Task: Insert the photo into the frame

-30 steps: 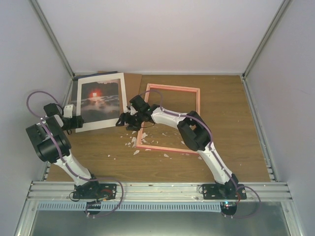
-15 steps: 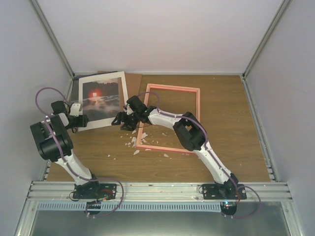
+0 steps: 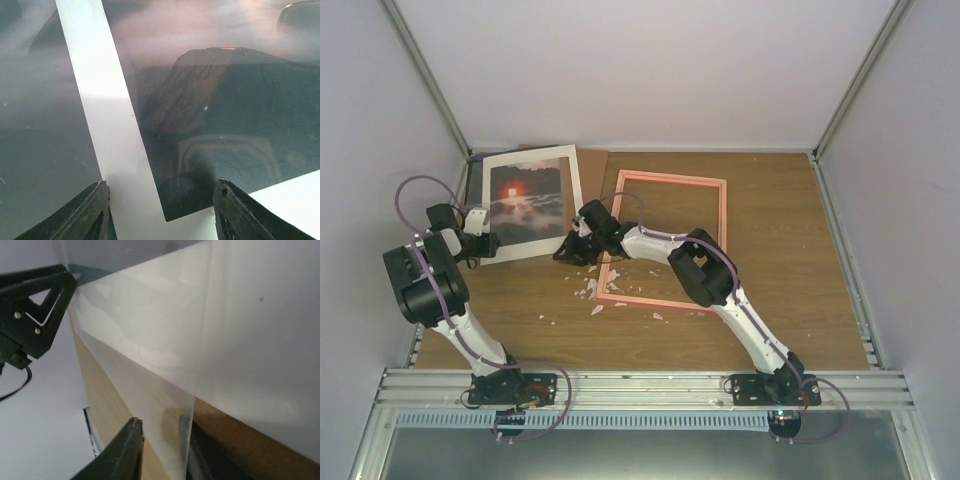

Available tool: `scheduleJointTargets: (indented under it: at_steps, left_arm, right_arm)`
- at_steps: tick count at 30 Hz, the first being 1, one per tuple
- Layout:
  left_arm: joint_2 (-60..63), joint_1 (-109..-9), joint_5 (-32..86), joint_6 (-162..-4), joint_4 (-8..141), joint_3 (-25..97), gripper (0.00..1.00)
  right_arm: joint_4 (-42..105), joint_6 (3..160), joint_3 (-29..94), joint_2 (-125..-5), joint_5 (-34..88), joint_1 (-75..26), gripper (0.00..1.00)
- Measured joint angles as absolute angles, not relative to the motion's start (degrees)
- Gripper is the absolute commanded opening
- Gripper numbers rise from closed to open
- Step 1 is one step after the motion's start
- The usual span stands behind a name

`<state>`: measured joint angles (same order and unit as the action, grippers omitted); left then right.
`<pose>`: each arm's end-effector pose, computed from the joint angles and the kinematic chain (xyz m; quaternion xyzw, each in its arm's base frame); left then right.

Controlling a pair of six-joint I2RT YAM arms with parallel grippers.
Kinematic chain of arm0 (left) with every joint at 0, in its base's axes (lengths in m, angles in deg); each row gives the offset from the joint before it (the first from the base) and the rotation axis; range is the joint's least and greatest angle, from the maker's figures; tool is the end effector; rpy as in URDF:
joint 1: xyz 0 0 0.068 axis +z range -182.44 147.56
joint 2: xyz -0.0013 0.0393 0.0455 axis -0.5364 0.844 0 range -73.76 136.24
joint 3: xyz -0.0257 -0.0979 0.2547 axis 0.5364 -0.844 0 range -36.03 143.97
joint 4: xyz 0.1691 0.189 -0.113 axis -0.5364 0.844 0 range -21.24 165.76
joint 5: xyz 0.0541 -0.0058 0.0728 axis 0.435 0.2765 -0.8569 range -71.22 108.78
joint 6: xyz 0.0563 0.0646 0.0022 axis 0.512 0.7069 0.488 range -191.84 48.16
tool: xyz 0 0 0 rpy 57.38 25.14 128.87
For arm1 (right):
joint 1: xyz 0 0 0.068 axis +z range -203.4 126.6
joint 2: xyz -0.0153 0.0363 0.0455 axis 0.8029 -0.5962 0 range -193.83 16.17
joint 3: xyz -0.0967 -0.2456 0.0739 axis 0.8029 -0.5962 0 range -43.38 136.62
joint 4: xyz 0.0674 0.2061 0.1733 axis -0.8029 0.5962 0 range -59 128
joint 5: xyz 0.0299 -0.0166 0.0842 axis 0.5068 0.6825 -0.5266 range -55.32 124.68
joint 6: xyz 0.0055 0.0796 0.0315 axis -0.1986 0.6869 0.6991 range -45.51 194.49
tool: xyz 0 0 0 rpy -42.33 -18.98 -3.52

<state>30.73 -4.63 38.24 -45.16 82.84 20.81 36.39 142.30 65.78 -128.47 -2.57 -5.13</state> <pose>0.3444 0.1531 0.0891 0.0318 0.9561 -0.0355 0.2890 0.3560 0.4680 0.0761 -0.0154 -0.8719 -0.4880 0.0378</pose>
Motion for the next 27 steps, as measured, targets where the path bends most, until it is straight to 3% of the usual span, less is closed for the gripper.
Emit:
scheduleJointTargets:
  at_steps: [3,6,13,19,27]
  left_arm:
    - [30.73,-4.65,38.27,-45.01,82.86,20.85,0.59]
    - [30.66,-4.65,38.75,-44.79,83.17,20.99,0.70]
    - [27.43,-3.53,44.41,-45.23,90.91,21.40,0.88]
    - [20.54,-2.51,49.13,-45.88,95.21,22.95,0.96]
    - [16.41,-2.96,57.61,-48.79,95.39,24.53,0.99]
  right_arm:
    - [36.13,141.18,65.19,-128.17,-0.87,-5.13,0.08]
    - [36.06,139.74,65.15,-127.77,0.38,-5.13,0.01]
    - [36.15,136.44,63.29,-123.51,1.25,-5.26,0.00]
    - [36.30,130.17,59.18,-114.81,2.21,-6.03,0.01]
    - [35.54,122.85,40.03,-95.42,1.95,-11.56,0.01]
